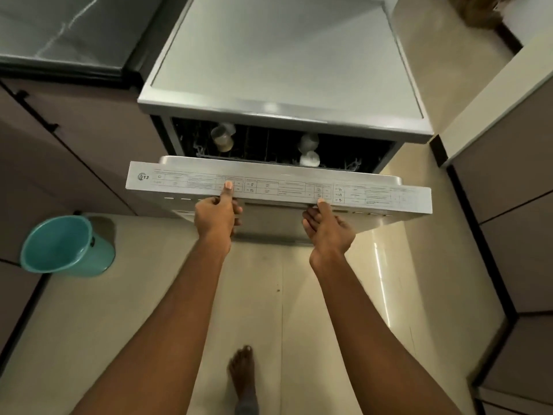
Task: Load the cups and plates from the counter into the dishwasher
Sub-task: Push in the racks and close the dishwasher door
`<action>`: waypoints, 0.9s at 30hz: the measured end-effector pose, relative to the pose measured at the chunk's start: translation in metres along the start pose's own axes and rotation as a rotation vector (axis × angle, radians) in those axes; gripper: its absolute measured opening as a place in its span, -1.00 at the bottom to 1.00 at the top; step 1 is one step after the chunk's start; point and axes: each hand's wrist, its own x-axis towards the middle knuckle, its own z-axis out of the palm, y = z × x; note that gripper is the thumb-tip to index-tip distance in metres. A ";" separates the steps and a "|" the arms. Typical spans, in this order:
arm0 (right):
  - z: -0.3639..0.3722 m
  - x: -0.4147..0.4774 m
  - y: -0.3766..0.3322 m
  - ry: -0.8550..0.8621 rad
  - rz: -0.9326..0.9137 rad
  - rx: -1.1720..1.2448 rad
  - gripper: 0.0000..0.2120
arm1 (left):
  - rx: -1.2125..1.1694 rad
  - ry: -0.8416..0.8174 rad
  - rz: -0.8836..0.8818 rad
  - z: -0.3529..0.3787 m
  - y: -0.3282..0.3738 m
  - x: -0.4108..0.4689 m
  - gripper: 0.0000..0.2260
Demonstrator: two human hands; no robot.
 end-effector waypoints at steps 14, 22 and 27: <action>0.090 0.051 -0.047 0.017 -0.072 -0.009 -0.69 | 1.107 -0.045 1.294 0.042 0.098 0.079 -0.34; 0.090 0.058 -0.042 -0.223 -0.357 -0.359 -0.80 | 1.296 -0.124 1.301 0.057 0.095 0.124 -0.31; 0.104 0.067 -0.044 -0.114 -1.280 -0.979 -0.66 | 1.275 -0.108 1.322 0.058 0.091 0.126 -0.36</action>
